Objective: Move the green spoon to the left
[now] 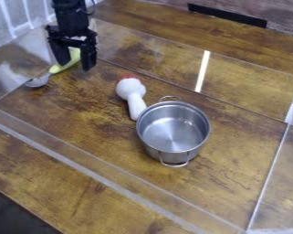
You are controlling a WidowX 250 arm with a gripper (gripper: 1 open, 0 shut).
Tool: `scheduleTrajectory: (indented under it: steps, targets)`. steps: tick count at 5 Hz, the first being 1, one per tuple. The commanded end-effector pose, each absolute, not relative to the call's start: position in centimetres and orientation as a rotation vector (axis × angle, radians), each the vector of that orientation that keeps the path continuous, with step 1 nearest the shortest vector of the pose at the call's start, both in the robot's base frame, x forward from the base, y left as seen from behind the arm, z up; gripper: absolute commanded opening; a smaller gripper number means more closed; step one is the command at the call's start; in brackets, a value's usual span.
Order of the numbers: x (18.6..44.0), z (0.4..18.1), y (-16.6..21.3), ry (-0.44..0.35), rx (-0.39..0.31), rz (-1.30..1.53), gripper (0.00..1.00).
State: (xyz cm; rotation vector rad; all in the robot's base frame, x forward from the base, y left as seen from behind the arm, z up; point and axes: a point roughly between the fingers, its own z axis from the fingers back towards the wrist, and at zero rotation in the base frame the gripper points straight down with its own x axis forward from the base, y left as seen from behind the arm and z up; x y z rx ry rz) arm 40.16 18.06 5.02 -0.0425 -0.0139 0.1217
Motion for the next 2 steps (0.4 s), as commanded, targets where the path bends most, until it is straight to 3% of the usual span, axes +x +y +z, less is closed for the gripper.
scheduleTrajectory:
  steps: [1,2]
  targets:
    - [40.9,11.2,18.4,-0.139,0.02,0.118,1.0]
    - [41.0,12.6,18.1,-0.157,0.031,0.116,1.0]
